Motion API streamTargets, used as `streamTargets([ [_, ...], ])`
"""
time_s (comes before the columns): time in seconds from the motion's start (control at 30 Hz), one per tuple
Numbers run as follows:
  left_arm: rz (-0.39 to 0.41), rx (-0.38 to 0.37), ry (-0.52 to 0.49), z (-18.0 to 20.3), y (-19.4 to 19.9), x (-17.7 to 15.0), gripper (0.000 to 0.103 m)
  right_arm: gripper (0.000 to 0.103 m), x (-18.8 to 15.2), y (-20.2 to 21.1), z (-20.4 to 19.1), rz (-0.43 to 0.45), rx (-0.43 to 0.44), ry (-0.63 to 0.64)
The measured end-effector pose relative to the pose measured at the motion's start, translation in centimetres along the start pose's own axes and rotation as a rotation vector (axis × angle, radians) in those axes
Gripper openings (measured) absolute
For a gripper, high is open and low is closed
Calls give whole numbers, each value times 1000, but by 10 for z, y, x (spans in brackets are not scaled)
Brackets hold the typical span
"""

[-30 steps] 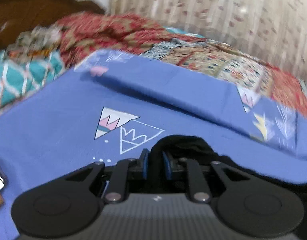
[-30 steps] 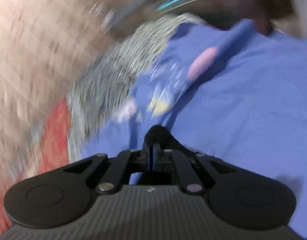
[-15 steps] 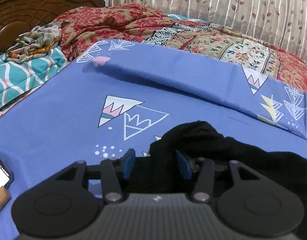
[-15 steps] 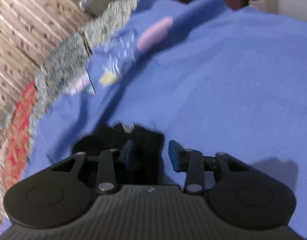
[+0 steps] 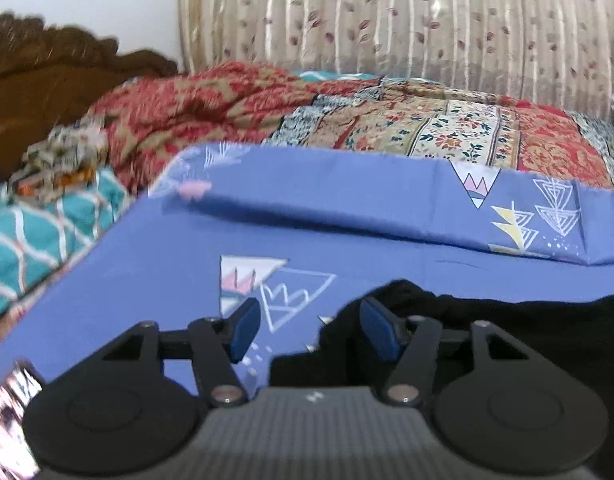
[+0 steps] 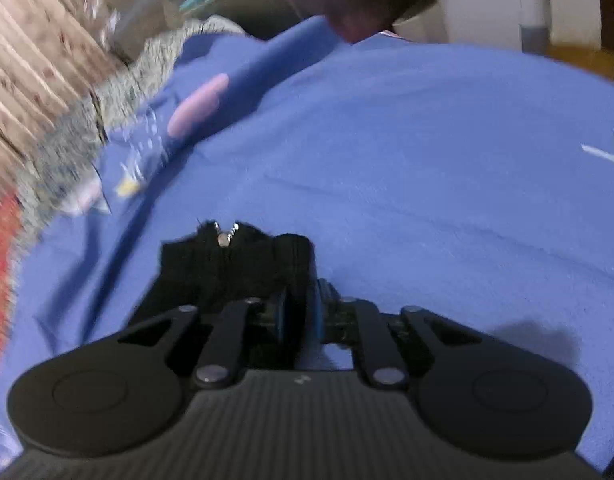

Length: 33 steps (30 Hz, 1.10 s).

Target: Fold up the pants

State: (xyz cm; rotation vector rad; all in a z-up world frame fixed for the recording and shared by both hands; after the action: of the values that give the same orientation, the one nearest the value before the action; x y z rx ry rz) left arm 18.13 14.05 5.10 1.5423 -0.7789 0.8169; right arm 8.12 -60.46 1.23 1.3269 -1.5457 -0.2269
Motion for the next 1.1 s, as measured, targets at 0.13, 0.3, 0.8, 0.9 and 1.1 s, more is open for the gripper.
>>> streamTargets([
  [0.13, 36, 20, -126, -2, 0, 12, 57, 45, 9, 29, -2, 145, -119, -30],
  [0.3, 67, -19, -268, 7, -9, 25, 57, 45, 24, 43, -29, 188, -67, 59],
  [0.8, -36, -124, -727, 106, -69, -14, 63, 72, 5, -58, -143, -87, -77, 272],
  [0.9, -59, -108, -748, 108, -71, -24, 15, 40, -6, -77, -144, -87, -145, 329],
  [1.1, 34, -68, -688, 97, -36, -12, 13, 10, 4, -52, -125, -32, -46, 266],
])
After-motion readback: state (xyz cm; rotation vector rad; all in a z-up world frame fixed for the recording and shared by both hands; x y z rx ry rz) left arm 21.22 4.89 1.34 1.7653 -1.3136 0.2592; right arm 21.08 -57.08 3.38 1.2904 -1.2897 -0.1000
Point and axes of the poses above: each gripper's, at about its wrist camera, not at the fingertips, and y roughly against the way its jaws point, z to its right, x to its top, the point moved 3 cm from there along -y, roughly the way its jaws point
